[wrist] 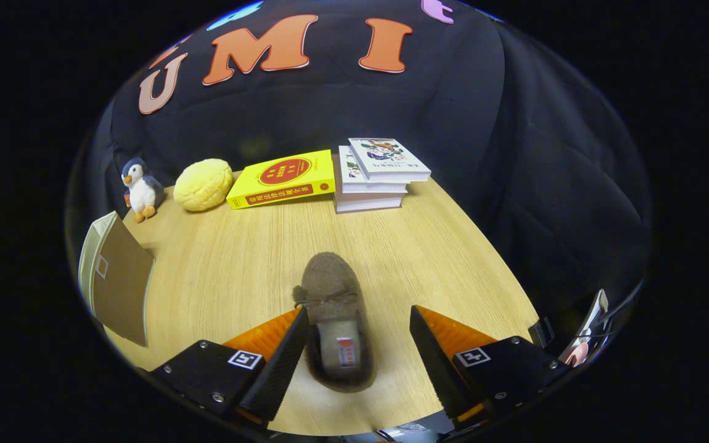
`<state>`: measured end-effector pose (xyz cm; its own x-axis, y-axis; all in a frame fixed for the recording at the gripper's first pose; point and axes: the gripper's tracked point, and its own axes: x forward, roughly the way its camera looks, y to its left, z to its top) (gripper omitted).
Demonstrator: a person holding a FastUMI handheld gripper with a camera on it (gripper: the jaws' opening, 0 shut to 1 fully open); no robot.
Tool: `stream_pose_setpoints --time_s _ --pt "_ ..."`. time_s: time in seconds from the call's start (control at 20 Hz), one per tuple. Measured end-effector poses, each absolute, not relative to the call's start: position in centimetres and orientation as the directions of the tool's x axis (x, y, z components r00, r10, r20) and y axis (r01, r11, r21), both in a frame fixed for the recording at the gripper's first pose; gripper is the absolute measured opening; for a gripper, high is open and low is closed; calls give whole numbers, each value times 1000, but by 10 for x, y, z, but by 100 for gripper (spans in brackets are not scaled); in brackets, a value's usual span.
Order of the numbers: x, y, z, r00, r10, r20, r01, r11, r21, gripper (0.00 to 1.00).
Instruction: Open the storage box then place both shoes into the box .Put the left shoe in first, then the right shoe, with the right side of both shoes facing outward in a uniform manner.
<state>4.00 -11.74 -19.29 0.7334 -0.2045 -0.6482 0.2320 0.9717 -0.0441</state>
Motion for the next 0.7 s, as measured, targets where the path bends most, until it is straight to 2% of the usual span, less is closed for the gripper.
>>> stream_pose_setpoints --time_s 0.7 --pt "72 -137 -269 708 -100 -699 98 994 -43 98"
